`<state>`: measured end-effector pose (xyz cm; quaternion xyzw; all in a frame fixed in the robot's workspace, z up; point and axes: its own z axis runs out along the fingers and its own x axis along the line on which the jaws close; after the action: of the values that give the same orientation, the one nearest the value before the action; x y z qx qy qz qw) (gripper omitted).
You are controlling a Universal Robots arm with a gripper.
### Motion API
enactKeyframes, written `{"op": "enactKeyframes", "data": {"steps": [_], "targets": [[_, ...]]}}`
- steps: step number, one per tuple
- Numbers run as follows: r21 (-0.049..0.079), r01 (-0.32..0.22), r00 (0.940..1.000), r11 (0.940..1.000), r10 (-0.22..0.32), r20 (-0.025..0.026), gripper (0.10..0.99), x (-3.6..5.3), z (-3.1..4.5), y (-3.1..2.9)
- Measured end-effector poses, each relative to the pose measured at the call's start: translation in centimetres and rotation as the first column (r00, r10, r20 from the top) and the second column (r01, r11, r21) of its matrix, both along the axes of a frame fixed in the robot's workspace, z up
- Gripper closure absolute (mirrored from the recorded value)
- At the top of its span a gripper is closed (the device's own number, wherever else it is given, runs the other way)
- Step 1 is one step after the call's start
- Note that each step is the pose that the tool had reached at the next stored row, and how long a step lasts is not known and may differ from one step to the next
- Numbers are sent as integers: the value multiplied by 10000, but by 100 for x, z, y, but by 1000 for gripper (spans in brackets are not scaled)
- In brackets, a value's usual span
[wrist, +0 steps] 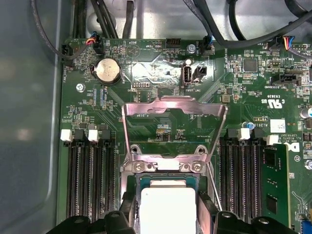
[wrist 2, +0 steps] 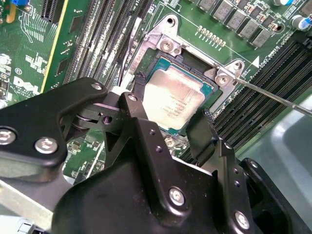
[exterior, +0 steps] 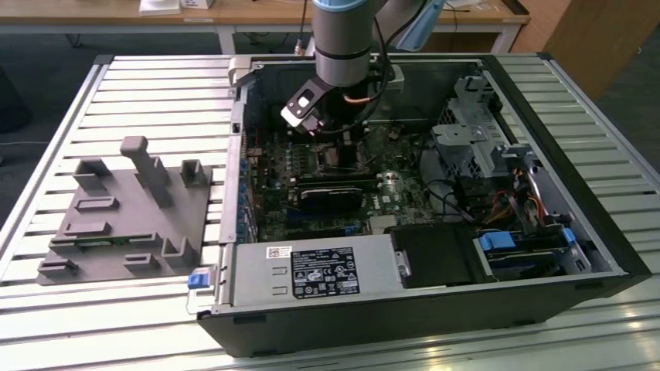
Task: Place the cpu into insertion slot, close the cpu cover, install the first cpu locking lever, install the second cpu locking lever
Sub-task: 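Place the cpu into insertion slot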
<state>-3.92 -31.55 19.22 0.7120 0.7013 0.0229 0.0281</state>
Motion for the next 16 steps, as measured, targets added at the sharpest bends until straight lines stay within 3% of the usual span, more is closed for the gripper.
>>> {"op": "enactKeyframes", "data": {"steps": [8, 11, 13, 15, 16], "targets": [[1, 1, 10000, 10000, -1, -7, 471, 0, 140, 0], [3, -1, 10000, 10000, 1, -8, 486, 0, 159, -5], [3, 0, 10000, 10000, 0, -9, 608, 0, 159, -16], [4, 0, 10000, 10000, 0, -12, 608, 0, 159, -24], [7, 0, 10000, 10000, 0, -14, 667, 1, 159, -25]]}}
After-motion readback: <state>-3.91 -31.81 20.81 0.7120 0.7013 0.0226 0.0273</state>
